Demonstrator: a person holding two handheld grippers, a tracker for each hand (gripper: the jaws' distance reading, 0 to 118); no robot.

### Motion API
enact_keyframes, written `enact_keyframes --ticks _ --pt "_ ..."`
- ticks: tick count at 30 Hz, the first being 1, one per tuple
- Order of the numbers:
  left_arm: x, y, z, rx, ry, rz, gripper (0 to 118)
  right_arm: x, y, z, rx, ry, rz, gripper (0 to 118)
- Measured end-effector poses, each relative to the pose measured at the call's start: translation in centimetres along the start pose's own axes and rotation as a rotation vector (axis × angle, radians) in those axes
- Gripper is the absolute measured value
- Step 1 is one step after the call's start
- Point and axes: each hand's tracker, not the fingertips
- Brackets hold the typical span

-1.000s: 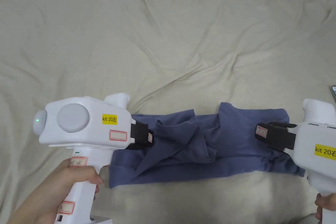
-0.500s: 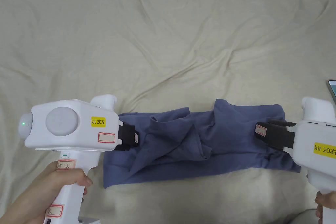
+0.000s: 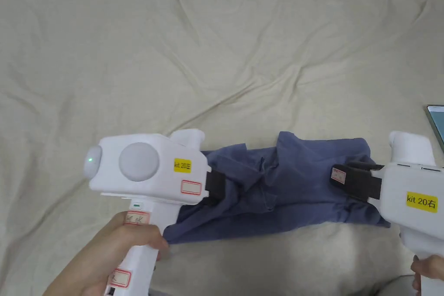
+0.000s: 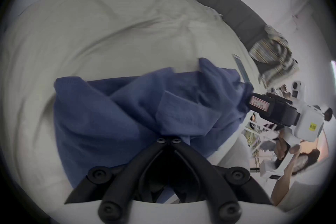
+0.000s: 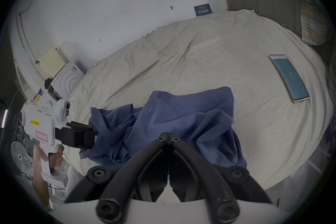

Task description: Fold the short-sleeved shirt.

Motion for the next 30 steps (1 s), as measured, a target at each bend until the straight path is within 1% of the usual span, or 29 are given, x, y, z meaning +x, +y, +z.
enact_keyframes --ticks 3,4,5,7,9,13,15,16,17,19,23,24,28,29,30 --pt "1.3 0.3 -1.4 -0.041 -0.077 0.026 0 0.3 0.0 0.3 0.002 -0.017 -0.007 0" --pt "2.0 0.1 -1.5 -0.038 -0.114 0.016 0 0.4 -0.1 0.5 0.006 -0.023 -0.008 0" --pt "2.5 -0.1 -1.6 -0.040 -0.130 -0.026 0 0.6 -0.1 0.8 0.008 -0.023 -0.009 0" --pt "3.2 -0.4 -1.4 -0.036 -0.135 -0.055 0 0.9 -0.1 1.0 0.009 -0.026 -0.014 0" --pt "3.2 -0.6 -1.2 -0.049 -0.162 -0.040 0 1.1 -0.1 1.1 0.009 -0.040 -0.013 0" --pt "2.2 -1.5 1.0 -0.028 -0.208 -0.043 0 0.9 -0.1 1.6 0.017 -0.044 -0.023 0" --pt "1.0 -1.7 3.0 0.011 -0.202 -0.033 0 0.6 0.0 1.7 0.019 -0.043 -0.017 0" --pt "0.0 -1.6 4.4 0.059 -0.167 -0.003 0 0.3 0.0 1.7 0.019 -0.046 -0.013 0" --pt "-1.1 -1.5 5.8 0.094 -0.162 0.050 0 0.1 0.1 1.7 0.018 -0.044 -0.005 0" --pt "-3.4 -1.6 8.4 0.172 -0.167 0.084 0 -0.4 0.2 1.6 0.018 -0.042 0.005 0" --pt "-7.8 -2.4 11.8 0.241 -0.041 0.177 0 -1.7 0.5 1.6 0.023 -0.032 0.027 0" --pt "-8.5 -2.6 12.0 0.239 -0.042 0.194 0 -2.0 0.6 1.7 0.029 -0.029 0.029 0" --pt "-11.6 -4.3 11.7 0.247 -0.181 0.324 0 -3.0 1.0 1.8 0.043 -0.018 0.039 0" --pt "-12.2 -4.5 11.2 0.252 -0.215 0.349 9 -3.2 1.0 1.7 0.042 -0.019 0.044 0" --pt "-12.8 -4.5 10.6 0.250 -0.238 0.382 35 -3.4 1.0 1.7 0.041 -0.020 0.046 0"
